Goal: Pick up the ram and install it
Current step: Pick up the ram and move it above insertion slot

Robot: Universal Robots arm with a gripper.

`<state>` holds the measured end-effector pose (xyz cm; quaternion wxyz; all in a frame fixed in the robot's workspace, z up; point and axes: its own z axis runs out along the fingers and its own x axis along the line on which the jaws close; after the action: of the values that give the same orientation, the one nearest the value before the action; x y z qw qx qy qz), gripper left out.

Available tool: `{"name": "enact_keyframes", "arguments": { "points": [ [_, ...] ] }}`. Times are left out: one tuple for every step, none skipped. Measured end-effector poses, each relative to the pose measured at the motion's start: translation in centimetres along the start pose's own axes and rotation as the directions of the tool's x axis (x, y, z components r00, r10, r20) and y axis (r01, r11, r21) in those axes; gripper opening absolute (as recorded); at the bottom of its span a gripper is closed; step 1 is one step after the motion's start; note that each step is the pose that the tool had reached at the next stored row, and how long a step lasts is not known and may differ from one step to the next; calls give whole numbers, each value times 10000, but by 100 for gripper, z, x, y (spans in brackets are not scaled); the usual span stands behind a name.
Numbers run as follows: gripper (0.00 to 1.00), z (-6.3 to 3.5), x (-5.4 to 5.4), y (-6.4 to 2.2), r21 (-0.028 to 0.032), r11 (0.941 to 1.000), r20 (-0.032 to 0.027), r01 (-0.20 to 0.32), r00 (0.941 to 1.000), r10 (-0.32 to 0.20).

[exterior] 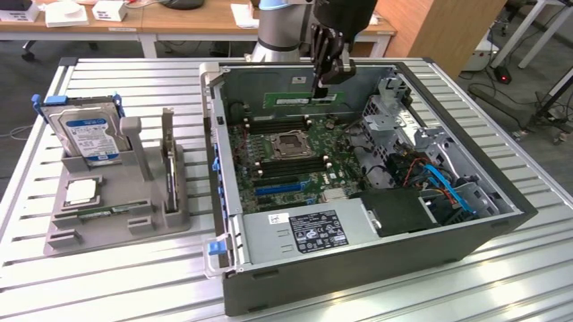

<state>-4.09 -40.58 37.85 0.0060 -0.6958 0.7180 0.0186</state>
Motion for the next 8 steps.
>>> {"name": "enact_keyframes", "arguments": {
  "points": [
    [11,1,-1,-11,-32,10000,-2,-4,10000,4],
    [11,0,-1,-21,-70,10000,-5,-8,10000,8],
    [11,-1,-1,-30,-100,9999,-8,-10,10000,10],
    [11,-1,-1,-32,-107,9999,-8,-10,10000,10],
    [11,-1,-1,-32,-107,9999,-8,-10,10000,10],
    [11,-1,-1,-32,-107,9999,-8,-11,10000,11],
    [11,-1,-1,-32,-108,9999,-8,-12,10000,12],
    [11,0,0,-37,-109,9999,-7,-11,10000,11]
  ]
}}
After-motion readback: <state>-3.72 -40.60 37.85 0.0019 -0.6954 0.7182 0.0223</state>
